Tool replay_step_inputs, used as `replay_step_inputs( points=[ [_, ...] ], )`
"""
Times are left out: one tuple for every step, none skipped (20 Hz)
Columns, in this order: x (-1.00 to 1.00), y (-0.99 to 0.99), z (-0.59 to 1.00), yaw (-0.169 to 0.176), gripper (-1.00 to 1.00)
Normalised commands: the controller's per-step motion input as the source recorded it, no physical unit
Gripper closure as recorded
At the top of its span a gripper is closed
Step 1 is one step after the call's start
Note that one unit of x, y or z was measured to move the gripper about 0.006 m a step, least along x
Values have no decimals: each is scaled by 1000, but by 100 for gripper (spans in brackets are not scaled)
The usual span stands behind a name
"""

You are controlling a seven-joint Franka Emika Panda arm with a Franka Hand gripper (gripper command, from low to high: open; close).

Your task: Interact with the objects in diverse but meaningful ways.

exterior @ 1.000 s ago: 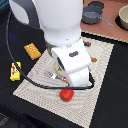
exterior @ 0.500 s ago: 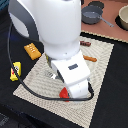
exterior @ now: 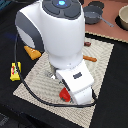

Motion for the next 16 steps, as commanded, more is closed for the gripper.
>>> replay_step_inputs(
  points=[
    [160,-403,-71,109,-100],
    [114,-383,-126,105,-100],
    [143,-317,-137,99,-100],
    [114,-300,-174,94,-100],
    [123,-280,-189,90,-100],
    [111,-274,-197,89,-100],
    [109,-317,-203,90,-100],
    [103,-329,-166,90,-100],
    [120,-314,-117,90,-100],
    [154,-274,-109,84,-100],
    [169,-280,-109,81,-100],
    [226,-309,-66,72,-100],
    [323,-229,-3,52,-100],
    [391,-146,0,47,-100],
    [471,-14,0,31,-100],
    [531,0,31,20,-100]
  ],
)
